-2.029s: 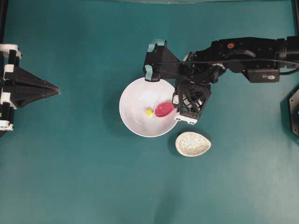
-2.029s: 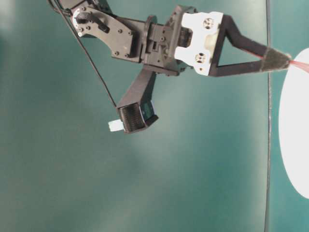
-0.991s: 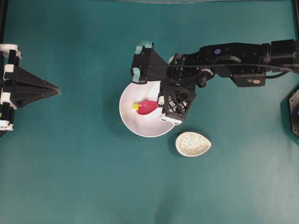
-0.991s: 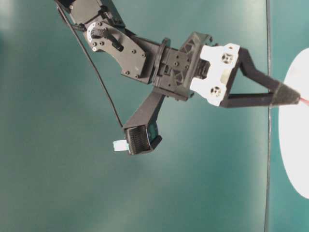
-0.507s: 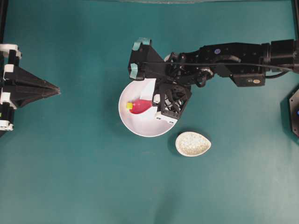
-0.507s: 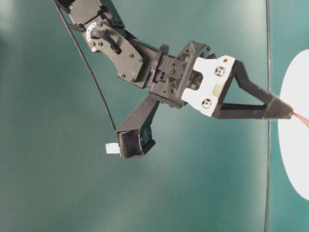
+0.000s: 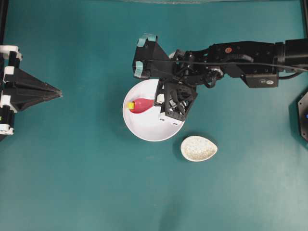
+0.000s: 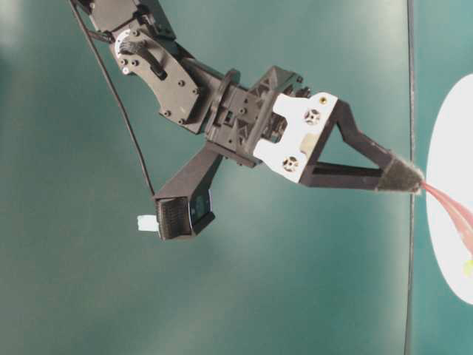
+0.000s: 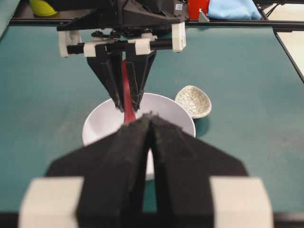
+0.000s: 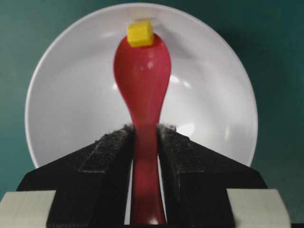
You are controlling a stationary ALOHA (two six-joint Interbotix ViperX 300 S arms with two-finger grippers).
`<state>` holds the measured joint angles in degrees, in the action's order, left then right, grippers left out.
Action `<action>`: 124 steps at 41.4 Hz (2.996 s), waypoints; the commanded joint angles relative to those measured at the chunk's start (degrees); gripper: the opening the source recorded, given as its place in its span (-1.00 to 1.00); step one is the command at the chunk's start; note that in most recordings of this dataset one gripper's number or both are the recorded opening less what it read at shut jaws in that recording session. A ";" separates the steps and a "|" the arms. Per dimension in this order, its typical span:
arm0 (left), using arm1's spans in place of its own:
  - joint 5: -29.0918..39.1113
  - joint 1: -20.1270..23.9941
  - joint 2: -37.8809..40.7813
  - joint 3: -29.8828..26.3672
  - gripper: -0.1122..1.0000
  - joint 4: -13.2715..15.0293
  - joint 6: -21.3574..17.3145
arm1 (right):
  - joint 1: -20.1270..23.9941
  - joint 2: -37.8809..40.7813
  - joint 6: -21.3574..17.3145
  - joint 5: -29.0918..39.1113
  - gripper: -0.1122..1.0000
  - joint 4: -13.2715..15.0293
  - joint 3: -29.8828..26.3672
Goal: Scoop the yellow hexagonal prism block from the bowl with a spoon using the right arm.
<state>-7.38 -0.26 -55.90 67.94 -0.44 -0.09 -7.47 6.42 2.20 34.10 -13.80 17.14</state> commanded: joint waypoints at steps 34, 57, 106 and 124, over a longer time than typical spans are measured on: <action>-0.26 0.00 0.26 -1.67 -0.80 -0.09 0.09 | 0.09 -9.14 0.44 -6.50 -0.39 1.14 -0.53; -0.18 0.00 0.18 -1.67 -0.80 -0.09 0.44 | 0.09 -20.65 0.97 -23.64 -0.38 1.93 8.70; -0.18 0.00 0.18 -1.67 -0.80 -0.09 0.35 | 0.18 -34.80 0.00 -23.20 -0.38 1.76 18.63; -0.09 0.00 0.18 -1.67 -0.80 -0.26 -0.26 | 0.09 -34.80 -0.09 -23.12 -0.38 1.67 18.72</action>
<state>-7.29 -0.26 -55.99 67.94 -0.53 -0.35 -7.38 -27.77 2.20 11.16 -12.04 36.74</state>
